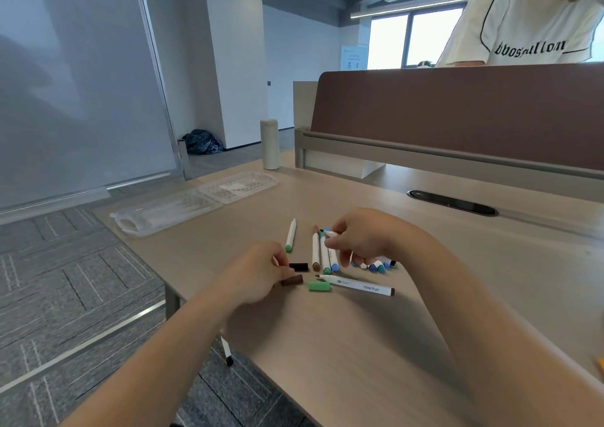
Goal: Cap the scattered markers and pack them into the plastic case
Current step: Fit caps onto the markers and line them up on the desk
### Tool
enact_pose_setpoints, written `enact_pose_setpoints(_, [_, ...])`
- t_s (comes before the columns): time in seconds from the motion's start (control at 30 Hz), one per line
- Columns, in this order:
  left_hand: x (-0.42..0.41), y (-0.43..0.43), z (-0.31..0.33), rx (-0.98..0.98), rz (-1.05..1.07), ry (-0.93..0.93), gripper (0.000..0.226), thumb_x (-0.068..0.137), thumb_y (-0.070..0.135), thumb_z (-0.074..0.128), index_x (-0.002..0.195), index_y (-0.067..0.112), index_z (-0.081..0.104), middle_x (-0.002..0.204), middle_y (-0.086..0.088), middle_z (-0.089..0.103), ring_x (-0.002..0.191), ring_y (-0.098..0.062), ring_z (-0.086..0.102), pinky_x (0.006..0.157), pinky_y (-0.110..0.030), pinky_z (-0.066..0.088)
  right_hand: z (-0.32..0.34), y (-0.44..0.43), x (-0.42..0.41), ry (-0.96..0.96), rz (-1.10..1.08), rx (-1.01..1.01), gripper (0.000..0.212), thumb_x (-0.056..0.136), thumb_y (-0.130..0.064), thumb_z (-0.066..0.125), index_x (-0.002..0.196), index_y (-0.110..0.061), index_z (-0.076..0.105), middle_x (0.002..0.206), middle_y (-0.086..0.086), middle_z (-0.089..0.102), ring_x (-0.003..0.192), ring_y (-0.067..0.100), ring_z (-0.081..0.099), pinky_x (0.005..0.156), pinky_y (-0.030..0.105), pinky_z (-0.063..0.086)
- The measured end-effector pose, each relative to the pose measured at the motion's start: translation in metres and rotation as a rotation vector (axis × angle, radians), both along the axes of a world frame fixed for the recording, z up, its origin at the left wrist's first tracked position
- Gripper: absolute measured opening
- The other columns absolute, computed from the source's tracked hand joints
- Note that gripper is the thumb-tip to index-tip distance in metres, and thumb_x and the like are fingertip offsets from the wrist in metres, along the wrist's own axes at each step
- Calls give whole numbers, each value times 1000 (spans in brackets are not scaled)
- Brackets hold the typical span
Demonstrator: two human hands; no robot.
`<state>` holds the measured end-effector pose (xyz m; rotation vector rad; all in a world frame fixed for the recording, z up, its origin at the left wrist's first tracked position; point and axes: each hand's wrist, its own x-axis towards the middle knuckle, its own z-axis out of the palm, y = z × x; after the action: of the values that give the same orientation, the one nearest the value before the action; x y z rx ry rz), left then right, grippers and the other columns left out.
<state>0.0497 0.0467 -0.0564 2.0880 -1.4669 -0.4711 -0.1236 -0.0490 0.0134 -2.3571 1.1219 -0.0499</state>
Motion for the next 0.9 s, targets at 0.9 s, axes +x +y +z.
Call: enact_pose_setpoints(0.9, [5,-14,7,-186,-97,199,10,86,12,69,86,22,67,72,4,73,60,-15,52,63,-35,45,-5,-7,3,269,55,-13,33,94,-34,60,100,-5,73,73,4,65,62,20,52,65,30,47])
